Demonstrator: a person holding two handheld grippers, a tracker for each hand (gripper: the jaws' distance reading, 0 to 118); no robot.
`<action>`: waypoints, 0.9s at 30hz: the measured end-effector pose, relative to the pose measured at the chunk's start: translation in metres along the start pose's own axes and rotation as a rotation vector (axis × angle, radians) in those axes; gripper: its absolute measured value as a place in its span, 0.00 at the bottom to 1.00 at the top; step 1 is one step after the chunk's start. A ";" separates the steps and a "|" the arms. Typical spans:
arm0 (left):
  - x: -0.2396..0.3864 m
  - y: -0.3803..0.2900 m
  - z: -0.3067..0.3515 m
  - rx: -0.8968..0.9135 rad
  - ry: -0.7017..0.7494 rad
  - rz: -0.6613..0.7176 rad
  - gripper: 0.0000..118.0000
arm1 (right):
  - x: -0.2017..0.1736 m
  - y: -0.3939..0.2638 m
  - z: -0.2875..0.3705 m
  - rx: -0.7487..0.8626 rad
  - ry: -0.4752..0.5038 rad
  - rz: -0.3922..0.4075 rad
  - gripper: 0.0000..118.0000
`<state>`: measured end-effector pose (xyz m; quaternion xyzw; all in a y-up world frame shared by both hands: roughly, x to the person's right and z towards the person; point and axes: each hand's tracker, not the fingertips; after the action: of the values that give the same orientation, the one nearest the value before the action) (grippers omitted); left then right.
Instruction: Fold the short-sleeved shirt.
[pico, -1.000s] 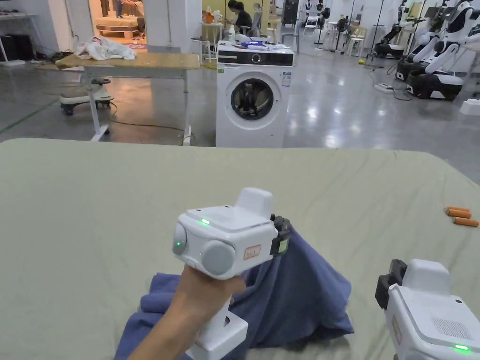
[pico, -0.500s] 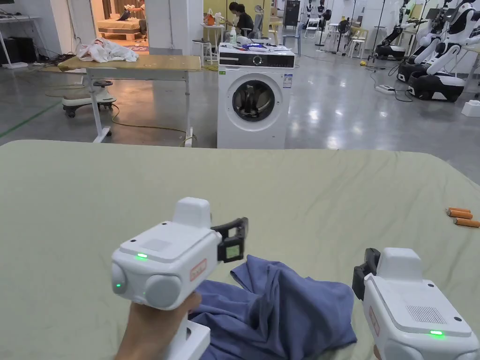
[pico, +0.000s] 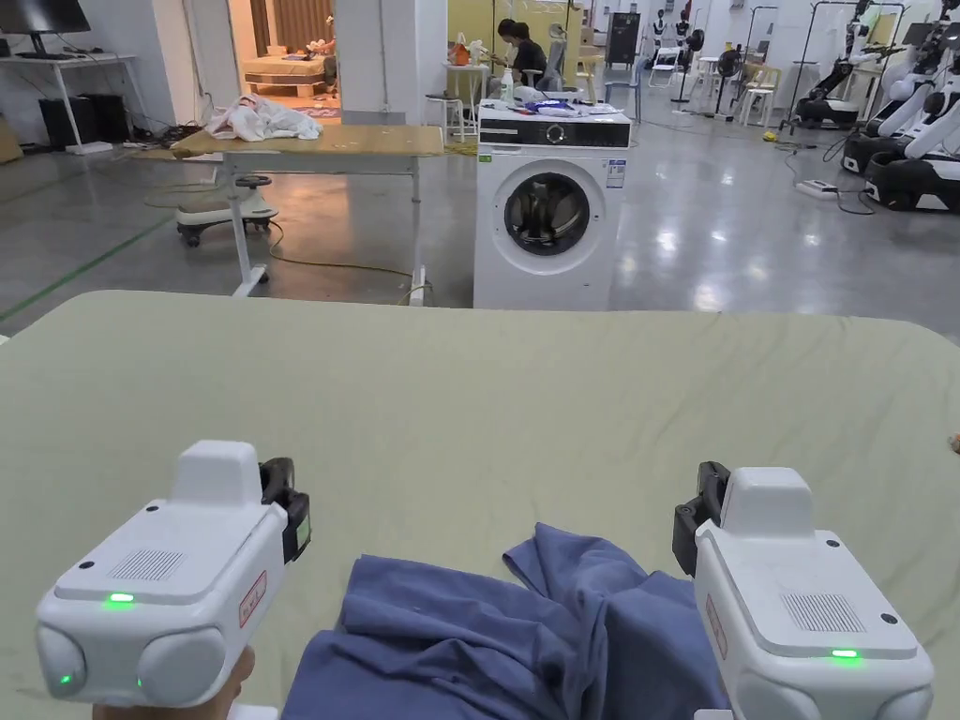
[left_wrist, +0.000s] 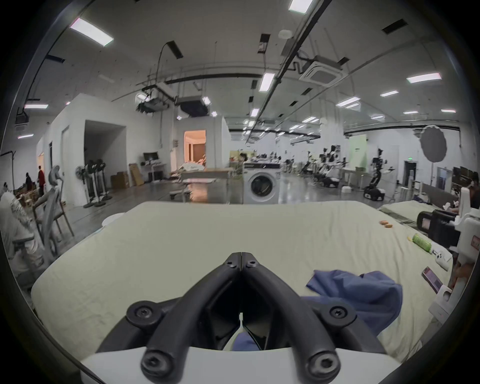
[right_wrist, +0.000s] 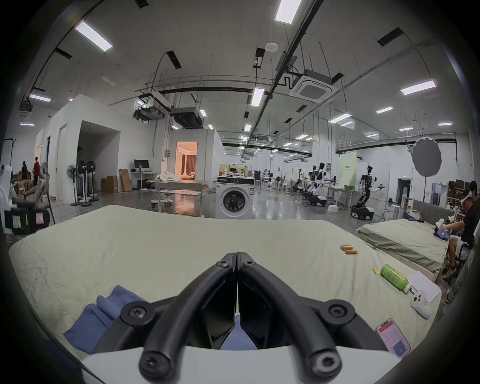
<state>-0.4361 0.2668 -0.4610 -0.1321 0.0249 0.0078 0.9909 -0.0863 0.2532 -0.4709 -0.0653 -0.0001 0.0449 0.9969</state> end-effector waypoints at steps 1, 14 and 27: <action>-0.005 -0.004 -0.001 -0.015 0.019 0.013 0.00 | -0.002 0.000 0.000 0.002 0.004 -0.001 0.00; -0.025 -0.029 -0.165 -0.473 -0.183 0.081 0.00 | 0.015 -0.017 -0.016 -0.061 -0.011 -0.013 0.00; 0.044 -0.078 -0.244 -0.783 -0.137 -0.052 0.45 | 0.060 -0.049 -0.031 -0.174 -0.117 0.013 0.00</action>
<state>-0.4023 0.1280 -0.6778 -0.4998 -0.0493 0.0003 0.8648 -0.0216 0.2061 -0.4956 -0.1488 -0.0620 0.0548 0.9854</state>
